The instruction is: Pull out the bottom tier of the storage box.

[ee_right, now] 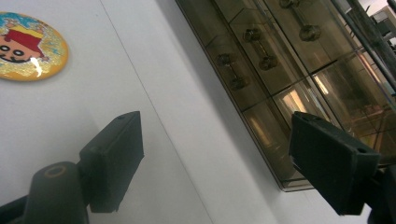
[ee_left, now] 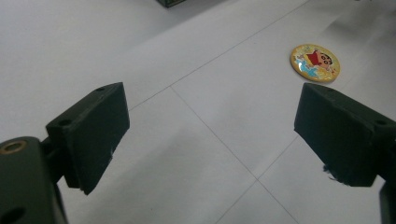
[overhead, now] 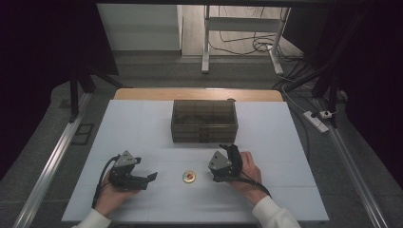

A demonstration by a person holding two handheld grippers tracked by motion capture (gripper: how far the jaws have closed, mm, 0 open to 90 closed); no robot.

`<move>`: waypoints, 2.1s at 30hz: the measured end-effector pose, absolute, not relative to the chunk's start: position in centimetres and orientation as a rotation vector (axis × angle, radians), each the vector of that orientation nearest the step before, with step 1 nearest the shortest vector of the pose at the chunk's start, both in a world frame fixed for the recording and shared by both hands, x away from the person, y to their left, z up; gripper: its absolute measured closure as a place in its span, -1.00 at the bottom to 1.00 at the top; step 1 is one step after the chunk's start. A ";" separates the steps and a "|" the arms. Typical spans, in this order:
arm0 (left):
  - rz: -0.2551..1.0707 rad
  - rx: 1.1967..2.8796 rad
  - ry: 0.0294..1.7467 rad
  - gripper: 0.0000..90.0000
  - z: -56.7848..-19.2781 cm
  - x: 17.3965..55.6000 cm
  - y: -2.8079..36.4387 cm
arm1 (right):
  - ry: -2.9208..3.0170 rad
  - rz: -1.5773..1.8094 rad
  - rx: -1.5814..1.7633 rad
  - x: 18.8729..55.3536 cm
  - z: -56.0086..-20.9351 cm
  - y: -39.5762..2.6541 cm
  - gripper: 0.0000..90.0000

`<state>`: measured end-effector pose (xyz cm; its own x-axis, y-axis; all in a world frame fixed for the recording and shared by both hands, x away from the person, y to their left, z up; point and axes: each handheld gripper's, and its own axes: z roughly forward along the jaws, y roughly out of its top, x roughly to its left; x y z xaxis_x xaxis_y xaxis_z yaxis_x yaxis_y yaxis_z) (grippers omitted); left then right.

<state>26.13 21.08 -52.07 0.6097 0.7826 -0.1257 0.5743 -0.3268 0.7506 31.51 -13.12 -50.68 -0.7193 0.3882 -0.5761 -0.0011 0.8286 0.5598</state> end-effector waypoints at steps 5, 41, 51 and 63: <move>0.332 2.037 1.068 -0.78 -52.0 26.1 21.1 | 2.289 0.686 0.265 31.7 -50.8 -12.8 -0.58; 0.334 2.033 1.071 -0.78 -52.0 26.1 21.2 | 2.260 0.642 0.203 32.9 -51.2 -11.0 -0.44; 0.334 2.032 1.072 -0.78 -52.0 26.1 21.2 | 2.253 0.630 0.195 33.3 -51.4 -10.8 -0.34; 0.335 2.033 1.072 -0.78 -52.0 26.1 21.3 | 2.253 0.615 0.186 33.8 -51.6 -10.6 -0.27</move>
